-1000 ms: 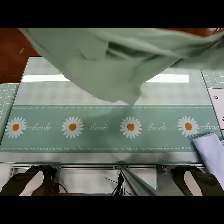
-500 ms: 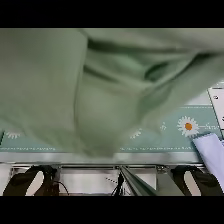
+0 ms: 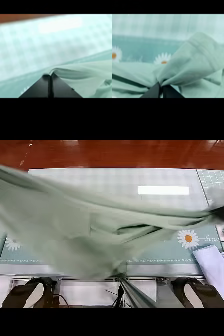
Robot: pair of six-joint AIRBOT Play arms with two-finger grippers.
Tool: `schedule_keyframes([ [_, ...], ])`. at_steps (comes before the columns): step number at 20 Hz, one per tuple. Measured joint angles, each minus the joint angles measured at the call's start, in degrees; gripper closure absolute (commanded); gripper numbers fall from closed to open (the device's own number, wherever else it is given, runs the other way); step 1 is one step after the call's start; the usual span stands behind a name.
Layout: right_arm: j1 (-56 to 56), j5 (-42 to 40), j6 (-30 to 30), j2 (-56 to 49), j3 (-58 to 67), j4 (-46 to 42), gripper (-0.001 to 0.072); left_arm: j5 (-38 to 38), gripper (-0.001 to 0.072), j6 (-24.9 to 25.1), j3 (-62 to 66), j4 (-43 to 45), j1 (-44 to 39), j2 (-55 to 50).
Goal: Fold the shirts.
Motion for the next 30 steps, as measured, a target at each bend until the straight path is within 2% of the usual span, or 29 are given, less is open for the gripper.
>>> schedule_keyframes([
  [3, 4.8, -7.2, 0.0, -6.5, -10.0, -5.0, 0.0694, 2.9, 0.0688, 2.1, -10.4, 0.6, 0.0, -5.1],
  [6, 7.0, -17.5, 0.0, -16.6, -14.6, -8.0, 0.0693, 7.1, 0.0687, 3.3, -16.8, 0.8, 0.0, -12.7],
  [10, 7.9, -30.9, 0.0, -29.4, -16.7, -9.0, 0.0693, 12.6, 0.0687, 3.9, -19.8, -2.1, -0.1, -24.3],
  [14, 8.2, -40.6, 1.3, -38.1, -17.2, -6.6, 0.0693, 16.8, 0.0683, 4.1, -20.7, -7.3, -1.6, -34.1],
  [15, 8.2, -42.2, 1.5, -39.6, -17.2, -6.0, 0.0692, 17.6, 0.0633, 4.1, -20.8, -8.0, -2.3, -36.2],
  [16, 8.2, -43.3, 1.6, -41.0, -17.3, -5.7, 0.0672, 17.9, 0.0476, 4.1, -20.9, -8.1, -2.9, -38.1],
  [17, 8.2, -44.2, 1.6, -42.0, -17.3, -5.5, 0.0560, 18.4, 0.0354, 4.1, -20.9, -8.3, -3.5, -39.8],
  [19, 8.2, -45.0, 0.7, -43.0, -16.9, -5.2, 0.0351, 18.7, 0.0306, 3.9, -20.8, -8.6, -3.9, -41.9],
  [20, 8.2, -44.6, -0.9, -43.1, -16.1, -5.2, 0.0291, 18.5, 0.0306, 3.7, -20.4, -8.6, -3.7, -42.5],
  [23, 7.3, -38.6, -7.3, -41.5, -12.3, -8.2, 0.0285, 13.7, 0.0306, 3.4, -17.4, -8.8, -1.1, -42.6],
  [26, 3.5, -32.2, -10.1, -36.7, -9.9, -17.2, 0.0285, 7.0, 0.0297, 3.3, -16.2, -7.8, 3.1, -39.7],
  [27, 1.2, -30.8, -10.4, -35.1, -10.0, -18.6, 0.0275, 5.7, 0.0141, 3.3, -17.3, -6.9, 4.4, -38.1],
  [28, -1.8, -29.6, -10.9, -33.4, -10.7, -19.4, 0.0195, 4.4, -0.0013, 3.3, -19.6, -5.4, 5.6, -36.3],
  [29, -5.4, -28.9, -11.4, -31.9, -12.0, -18.9, 0.0117, 3.9, -0.0013, 3.2, -22.4, -4.6, 6.5, -34.4],
  [30, -8.8, -28.3, -12.1, -30.7, -13.6, -17.8, 0.0117, 3.6, -0.0013, 3.2, -26.2, -3.8, 7.1, -32.4],
])
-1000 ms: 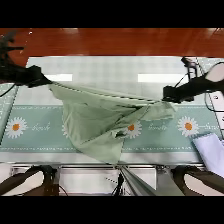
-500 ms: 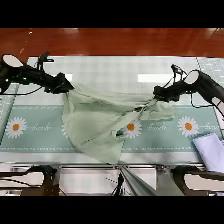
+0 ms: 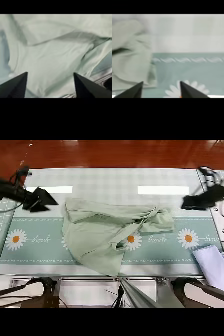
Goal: Fold the shirts.
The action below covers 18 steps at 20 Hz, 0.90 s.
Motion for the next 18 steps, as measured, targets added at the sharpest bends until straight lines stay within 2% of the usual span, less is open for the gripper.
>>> schedule_keyframes([
  [4, -12.8, 1.0, -3.4, 2.6, -7.9, 10.0, 0.0123, 0.3, -0.0013, 2.4, -16.9, -0.9, 1.0, 6.7],
  [9, -18.2, 0.8, -7.5, 3.4, -13.0, 17.5, 0.0123, 4.5, -0.0013, 4.9, -32.3, -4.3, 0.1, 9.3],
  [17, -19.4, -0.7, -9.2, 3.6, -14.3, 20.9, 0.0123, 11.3, -0.0012, 5.6, -40.0, -5.6, -7.7, 7.5],
  [18, -19.4, -0.8, -9.2, 3.6, -14.3, 20.9, 0.0123, 12.2, 0.0115, 5.1, -40.2, -5.6, -9.1, 7.0],
])
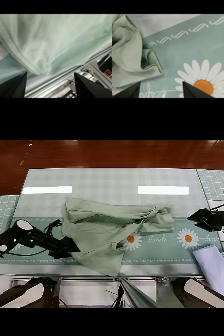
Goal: Fold the shirts.
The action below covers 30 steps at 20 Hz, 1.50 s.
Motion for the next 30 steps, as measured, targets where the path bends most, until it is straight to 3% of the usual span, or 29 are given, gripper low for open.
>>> schedule_keyframes([
  [1, 0.0, 0.0, 0.0, 0.0, 0.0, 0.0, 0.0123, 0.7, 0.0286, -0.9, -0.1, -0.2, -1.5, -0.7],
  [3, 0.0, 0.0, -0.1, 0.0, 0.0, 0.2, 0.0123, 3.9, 0.0505, -3.1, -0.3, -0.8, -4.0, -2.1],
  [4, 0.0, -0.1, -0.1, 0.0, -0.1, 0.2, 0.0123, 5.4, 0.0676, -4.1, -0.3, -1.9, -4.9, -2.7],
  [10, -0.1, -1.0, -0.9, -0.3, -0.3, -1.7, 0.0140, 11.6, 0.0687, -3.2, -0.3, -8.2, -6.9, -4.2],
  [23, 5.7, -4.7, -14.8, -13.3, -1.9, 10.8, 0.0130, 10.7, 0.0686, -1.1, -0.3, -9.2, -7.1, -4.2],
  [24, 7.3, -5.6, -15.6, -13.7, -1.9, 11.1, 0.0161, 10.6, 0.0686, -1.1, -0.3, -9.2, -7.1, -4.2],
  [25, 9.0, -6.8, -16.1, -14.0, -1.9, 11.2, 0.0282, 10.6, 0.0686, -1.1, -0.3, -9.2, -7.1, -4.2],
  [27, 12.2, -9.5, -16.9, -14.5, -1.9, 11.5, 0.0695, 10.4, 0.0687, -1.1, -0.2, -9.4, -7.1, -4.2],
  [30, 14.8, -10.9, -17.2, -13.9, -0.8, 11.4, 0.0693, 9.9, 0.0687, -1.1, 1.5, -9.5, -7.1, -3.6],
])
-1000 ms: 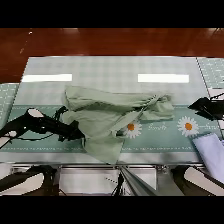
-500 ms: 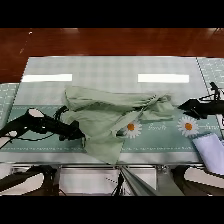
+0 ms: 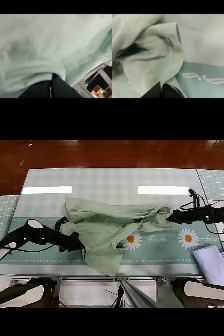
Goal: Fold the shirts.
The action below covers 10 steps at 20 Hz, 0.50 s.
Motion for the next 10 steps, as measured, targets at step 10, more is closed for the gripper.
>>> schedule_keyframes([
  [10, 0.5, 0.6, 1.5, 22.3, 15.5, 2.8, 0.0694, 0.5, 0.0687, 0.0, 38.7, 0.0, 0.8, 16.2],
])
